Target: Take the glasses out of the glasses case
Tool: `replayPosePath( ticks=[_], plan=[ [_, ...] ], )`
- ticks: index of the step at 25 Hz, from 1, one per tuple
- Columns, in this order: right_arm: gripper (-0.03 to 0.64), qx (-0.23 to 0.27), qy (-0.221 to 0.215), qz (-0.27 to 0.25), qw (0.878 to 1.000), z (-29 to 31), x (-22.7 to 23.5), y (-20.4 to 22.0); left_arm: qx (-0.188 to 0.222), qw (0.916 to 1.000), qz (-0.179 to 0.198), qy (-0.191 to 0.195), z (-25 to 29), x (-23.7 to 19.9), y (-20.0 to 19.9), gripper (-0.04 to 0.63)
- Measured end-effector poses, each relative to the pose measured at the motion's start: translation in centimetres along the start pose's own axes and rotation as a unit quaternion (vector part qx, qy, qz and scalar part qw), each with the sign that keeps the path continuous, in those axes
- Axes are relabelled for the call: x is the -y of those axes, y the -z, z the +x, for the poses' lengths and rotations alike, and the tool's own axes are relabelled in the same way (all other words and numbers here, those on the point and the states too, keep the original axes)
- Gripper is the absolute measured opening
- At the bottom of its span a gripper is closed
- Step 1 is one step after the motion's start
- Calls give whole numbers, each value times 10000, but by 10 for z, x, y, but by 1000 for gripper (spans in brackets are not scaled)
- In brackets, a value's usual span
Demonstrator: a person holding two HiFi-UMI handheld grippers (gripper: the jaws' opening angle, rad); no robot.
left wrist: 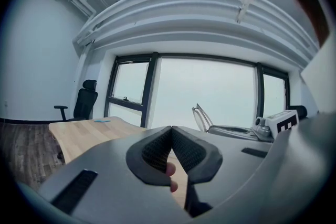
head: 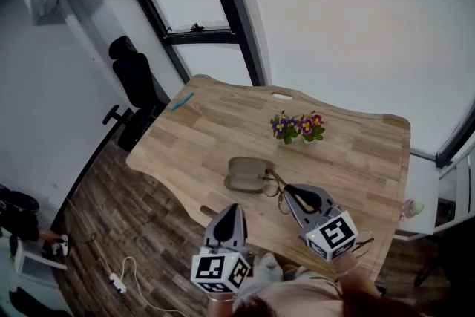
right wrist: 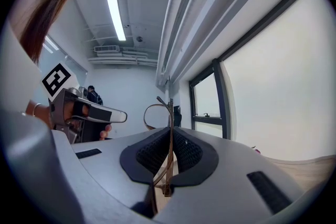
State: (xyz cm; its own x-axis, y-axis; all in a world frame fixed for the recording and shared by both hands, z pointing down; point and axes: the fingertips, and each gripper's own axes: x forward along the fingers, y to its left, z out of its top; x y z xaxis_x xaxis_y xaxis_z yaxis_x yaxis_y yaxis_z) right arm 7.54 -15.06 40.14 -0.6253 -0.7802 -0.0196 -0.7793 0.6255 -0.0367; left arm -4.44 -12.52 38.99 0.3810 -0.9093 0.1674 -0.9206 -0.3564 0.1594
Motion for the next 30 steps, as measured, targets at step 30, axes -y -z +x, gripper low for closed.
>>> replayPosePath(
  ticks=[30],
  plan=[
    [12,-65,131,107,9998,18,-9,1,-108,9999,-67,-14,-7,-26,3,2]
  ],
)
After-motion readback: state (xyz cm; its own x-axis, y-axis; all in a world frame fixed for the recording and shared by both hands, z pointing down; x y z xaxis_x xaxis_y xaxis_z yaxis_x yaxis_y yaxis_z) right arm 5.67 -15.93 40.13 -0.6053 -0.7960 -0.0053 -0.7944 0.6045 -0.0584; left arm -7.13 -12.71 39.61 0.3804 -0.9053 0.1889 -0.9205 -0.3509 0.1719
